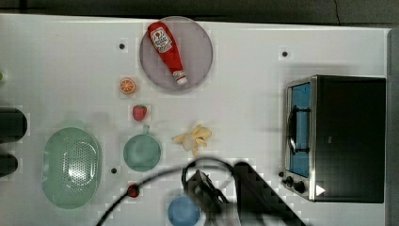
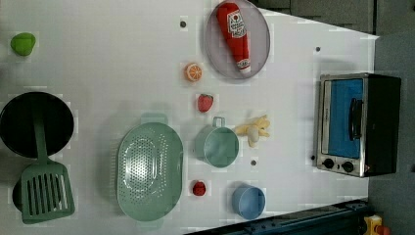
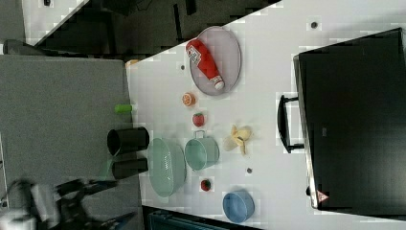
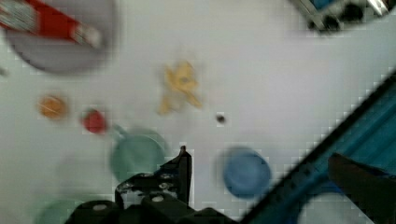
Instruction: Pick banana from table and place on oven.
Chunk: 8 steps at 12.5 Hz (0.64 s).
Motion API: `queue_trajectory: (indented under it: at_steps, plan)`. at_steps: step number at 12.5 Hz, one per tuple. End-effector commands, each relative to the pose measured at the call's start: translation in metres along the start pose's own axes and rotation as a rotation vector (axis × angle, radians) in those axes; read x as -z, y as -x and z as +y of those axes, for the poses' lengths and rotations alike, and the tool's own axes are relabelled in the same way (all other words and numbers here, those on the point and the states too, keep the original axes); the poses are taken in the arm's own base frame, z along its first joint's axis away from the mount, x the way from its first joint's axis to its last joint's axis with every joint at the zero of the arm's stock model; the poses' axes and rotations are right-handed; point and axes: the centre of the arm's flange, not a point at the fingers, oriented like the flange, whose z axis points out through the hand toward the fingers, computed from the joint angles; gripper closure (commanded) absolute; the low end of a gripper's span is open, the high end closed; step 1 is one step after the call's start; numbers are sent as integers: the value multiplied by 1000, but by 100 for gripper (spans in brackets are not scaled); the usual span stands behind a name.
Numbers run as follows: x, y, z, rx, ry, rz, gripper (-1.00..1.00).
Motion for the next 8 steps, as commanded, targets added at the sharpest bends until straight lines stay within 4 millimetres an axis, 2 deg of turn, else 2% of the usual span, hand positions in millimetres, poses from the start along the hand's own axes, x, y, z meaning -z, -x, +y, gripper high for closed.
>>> queue_trajectory:
  at_steps: [1,4,8]
  plan:
    - [-38,-19,-13,-53,88,-60,-100]
    - [-87,-26,-38,-26,113,-67,-100]
    - [-171,-45,-72,3,111,-55,-100]
